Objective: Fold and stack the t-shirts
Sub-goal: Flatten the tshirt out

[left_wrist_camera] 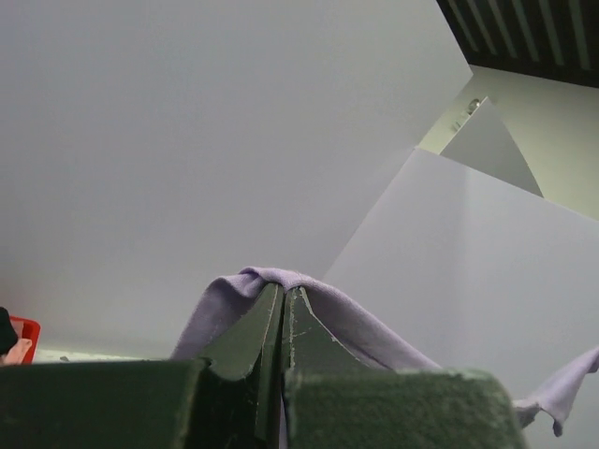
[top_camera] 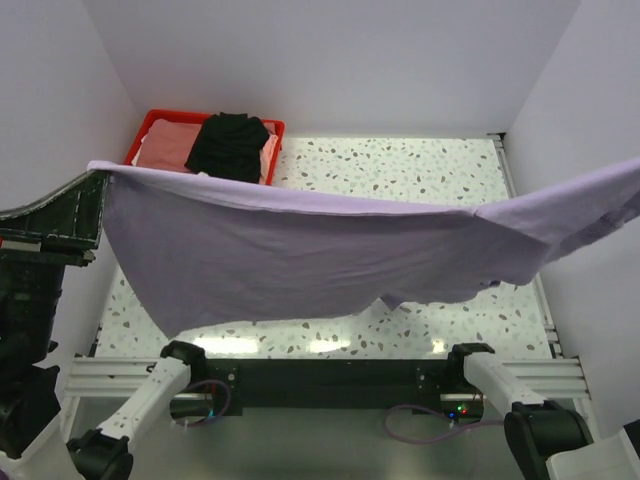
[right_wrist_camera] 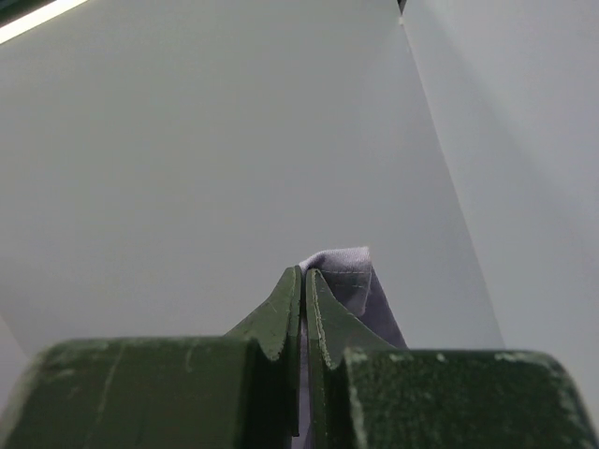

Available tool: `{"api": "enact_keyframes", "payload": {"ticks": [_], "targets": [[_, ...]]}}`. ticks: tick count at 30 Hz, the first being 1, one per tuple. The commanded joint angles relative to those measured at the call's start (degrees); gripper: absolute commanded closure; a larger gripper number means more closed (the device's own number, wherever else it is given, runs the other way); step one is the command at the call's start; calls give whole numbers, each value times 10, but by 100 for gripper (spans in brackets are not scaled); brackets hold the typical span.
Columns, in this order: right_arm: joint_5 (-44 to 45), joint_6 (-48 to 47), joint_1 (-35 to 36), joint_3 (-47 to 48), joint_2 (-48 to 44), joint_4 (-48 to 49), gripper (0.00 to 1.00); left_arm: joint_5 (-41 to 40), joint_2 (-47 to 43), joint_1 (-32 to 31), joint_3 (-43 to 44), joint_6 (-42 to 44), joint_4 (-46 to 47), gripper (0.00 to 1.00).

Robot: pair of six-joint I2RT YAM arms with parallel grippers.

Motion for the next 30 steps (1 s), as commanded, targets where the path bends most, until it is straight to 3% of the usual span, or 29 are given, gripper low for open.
{"api": "enact_keyframes", "payload": {"ticks": [1, 8, 14, 20, 23, 30], "targets": [[-6, -32, -1, -2, 33, 37, 100, -20, 15, 5, -3, 11, -14, 100], [7, -68, -1, -67, 98, 88, 100, -62, 67, 5, -116, 3, 15, 100], [24, -71, -2, -262, 157, 183, 100, -109, 148, 5, -273, 2, 74, 100], [11, -65, -2, -455, 231, 273, 100, -101, 290, 5, -409, -5, 160, 100], [-9, -48, -2, -502, 313, 291, 100, -108, 425, 6, -416, -11, 201, 100], [-52, -34, -3, -446, 505, 274, 100, -103, 620, 12, -329, -14, 204, 100]]}}
